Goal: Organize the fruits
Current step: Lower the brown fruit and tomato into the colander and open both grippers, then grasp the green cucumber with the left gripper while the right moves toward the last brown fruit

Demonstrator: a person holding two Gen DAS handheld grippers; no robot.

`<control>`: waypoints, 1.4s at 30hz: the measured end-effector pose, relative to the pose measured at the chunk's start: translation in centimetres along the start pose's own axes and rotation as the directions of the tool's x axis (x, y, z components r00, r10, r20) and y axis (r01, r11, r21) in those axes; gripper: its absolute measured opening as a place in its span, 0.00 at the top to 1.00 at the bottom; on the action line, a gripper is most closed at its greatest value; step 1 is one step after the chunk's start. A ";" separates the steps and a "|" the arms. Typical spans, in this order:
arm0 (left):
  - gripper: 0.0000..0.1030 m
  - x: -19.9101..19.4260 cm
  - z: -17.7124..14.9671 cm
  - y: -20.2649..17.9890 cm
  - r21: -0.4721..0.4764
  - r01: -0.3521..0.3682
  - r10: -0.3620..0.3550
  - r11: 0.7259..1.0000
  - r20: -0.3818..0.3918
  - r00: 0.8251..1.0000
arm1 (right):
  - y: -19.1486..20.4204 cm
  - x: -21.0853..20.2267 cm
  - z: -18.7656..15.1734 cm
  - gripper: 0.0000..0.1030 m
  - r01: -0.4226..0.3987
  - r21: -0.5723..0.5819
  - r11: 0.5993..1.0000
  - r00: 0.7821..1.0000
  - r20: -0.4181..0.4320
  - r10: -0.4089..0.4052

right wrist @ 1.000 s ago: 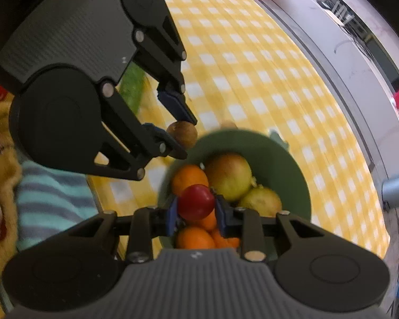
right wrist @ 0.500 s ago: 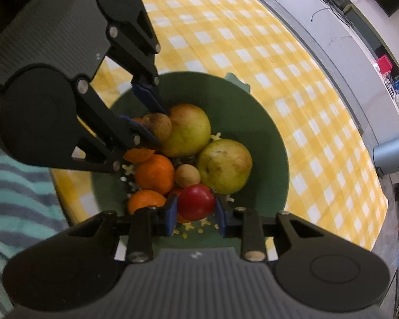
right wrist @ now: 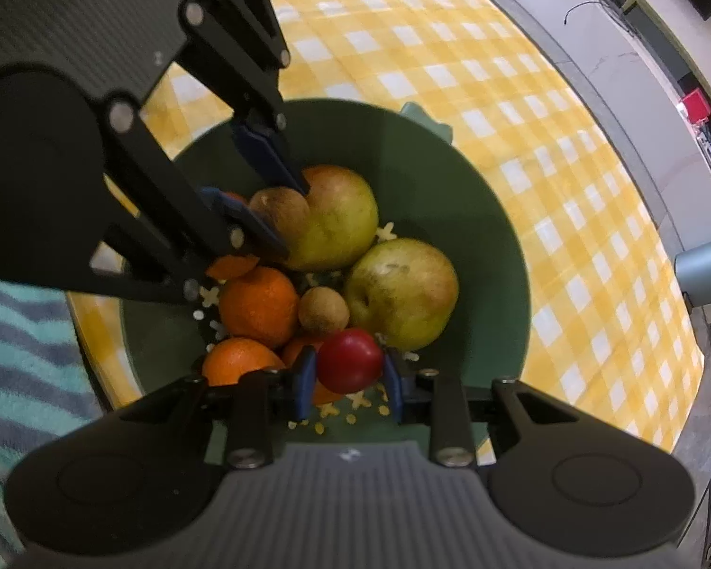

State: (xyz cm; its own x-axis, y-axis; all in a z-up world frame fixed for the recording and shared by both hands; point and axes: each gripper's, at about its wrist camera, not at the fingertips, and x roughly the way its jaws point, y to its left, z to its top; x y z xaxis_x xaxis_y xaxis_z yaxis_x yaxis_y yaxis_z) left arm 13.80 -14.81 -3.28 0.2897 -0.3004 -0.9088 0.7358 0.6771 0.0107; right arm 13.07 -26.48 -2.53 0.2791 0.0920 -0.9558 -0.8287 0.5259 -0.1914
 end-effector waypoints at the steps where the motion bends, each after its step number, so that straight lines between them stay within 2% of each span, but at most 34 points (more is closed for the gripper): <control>1: 0.73 0.0 -0.1 0.2 -0.013 0.019 -0.019 1.000 -0.003 1.000 | 0.0 0.1 0.0 0.74 -0.003 0.000 1.000 1.000 -0.004 0.003; 8: 0.72 0.2 0.1 0.8 -0.055 0.040 -0.040 0.998 -0.010 0.999 | 0.5 0.6 -0.3 0.74 -0.002 -0.002 1.000 1.000 -0.014 0.002; 11: 0.72 0.2 0.0 0.8 -0.045 0.045 -0.045 0.998 -0.001 0.999 | 0.6 0.5 -0.2 0.74 0.002 -0.005 1.000 1.000 -0.015 -0.002; 16: 0.72 -0.2 -0.4 0.9 -0.048 0.101 -0.100 0.994 0.006 0.995 | 0.9 -0.1 0.1 0.73 0.009 -0.005 1.000 1.000 -0.005 -0.009; 19: 0.72 -0.5 -0.5 0.7 -0.034 0.111 -0.110 0.993 0.017 0.994 | 0.8 -0.6 0.2 0.73 0.007 0.001 1.000 1.000 0.000 -0.007; 24: 0.72 -0.6 -0.3 0.3 -0.027 0.125 -0.124 0.992 0.018 0.992 | 1.2 -1.2 0.2 0.67 0.009 -0.013 1.000 1.000 0.004 -0.008; 30: 0.63 -1.0 -0.4 1.9 -0.115 0.185 -0.182 0.976 0.036 0.983 | 1.5 -2.1 0.1 0.61 0.013 -0.019 1.000 1.000 0.002 -0.013; 34: 0.63 -2.1 -0.6 2.7 -0.136 0.140 -0.134 0.981 0.050 0.990 | 1.8 -2.7 -0.1 0.61 0.025 -0.021 0.999 1.000 -0.002 -0.025; 39: 0.61 -4.3 -1.2 2.5 -0.112 0.078 -0.069 0.991 0.081 0.994 | 2.6 -4.0 0.3 0.59 0.041 -0.025 0.999 0.999 0.016 -0.041; 42: 0.61 -5.7 -1.9 2.3 -0.084 0.038 -0.030 0.996 0.097 0.995 | 3.6 -5.3 0.6 0.52 0.053 -0.030 0.998 0.997 0.050 -0.051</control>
State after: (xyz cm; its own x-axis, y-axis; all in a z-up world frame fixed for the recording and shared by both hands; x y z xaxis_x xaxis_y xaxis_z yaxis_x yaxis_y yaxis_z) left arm 12.70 -10.23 1.18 0.3254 -0.3841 -0.8641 0.6919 0.7195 -0.0592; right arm 8.88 -24.57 2.00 0.3448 0.1069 -0.9326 -0.8272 0.5041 -0.2481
